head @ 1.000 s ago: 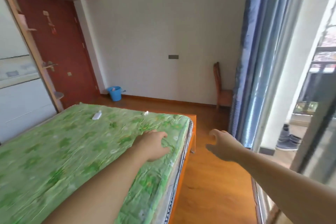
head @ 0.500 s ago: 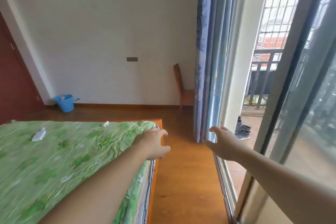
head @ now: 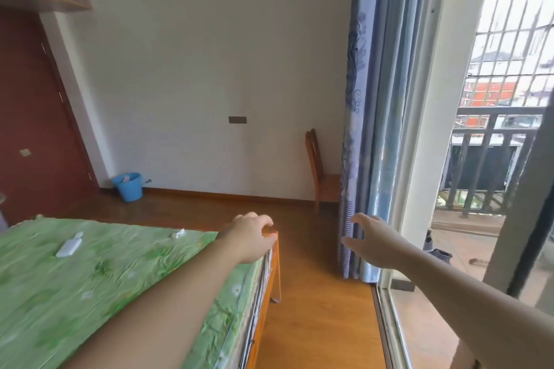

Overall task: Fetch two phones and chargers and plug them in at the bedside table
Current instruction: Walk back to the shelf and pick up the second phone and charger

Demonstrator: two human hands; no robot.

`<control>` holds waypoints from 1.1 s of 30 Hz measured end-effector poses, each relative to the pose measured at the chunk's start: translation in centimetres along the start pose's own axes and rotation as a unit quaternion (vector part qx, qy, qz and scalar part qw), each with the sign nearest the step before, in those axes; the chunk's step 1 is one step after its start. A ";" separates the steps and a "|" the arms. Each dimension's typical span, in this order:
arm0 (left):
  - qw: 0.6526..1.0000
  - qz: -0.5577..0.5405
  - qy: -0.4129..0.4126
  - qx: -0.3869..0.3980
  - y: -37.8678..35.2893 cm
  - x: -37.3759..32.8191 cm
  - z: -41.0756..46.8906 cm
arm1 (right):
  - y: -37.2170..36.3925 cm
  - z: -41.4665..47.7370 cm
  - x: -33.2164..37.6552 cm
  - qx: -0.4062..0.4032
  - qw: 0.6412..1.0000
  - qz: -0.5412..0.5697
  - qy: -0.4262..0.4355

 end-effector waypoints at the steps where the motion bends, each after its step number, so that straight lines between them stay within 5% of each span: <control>1: 1.000 -0.004 0.005 -0.005 -0.2 0.4 1.6 | -0.2 1.5 0.2 -0.004 1.000 -0.003 0.008; 6: 0.999 -0.032 0.020 -0.004 -3.6 2.8 11.3 | -2.2 10.8 0.6 -0.044 0.997 -0.020 0.062; 15: 0.996 -0.084 0.032 0.002 -8.8 7.6 32.9 | -6.1 31.9 -0.9 0.004 0.996 -0.077 0.041; 33: 0.997 0.021 0.070 -0.027 -10.7 12.9 72.0 | -10.4 77.0 -9.4 0.040 0.996 0.019 0.073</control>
Point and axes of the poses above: each hand's wrist, its own z-axis towards the middle knuckle, its own y-axis out of the back of the hand, x = y × z, the point moved 5 cm from there along z, towards the middle knuckle, and after that the axes turned 3 degrees about -x, right-handed, at the moved point
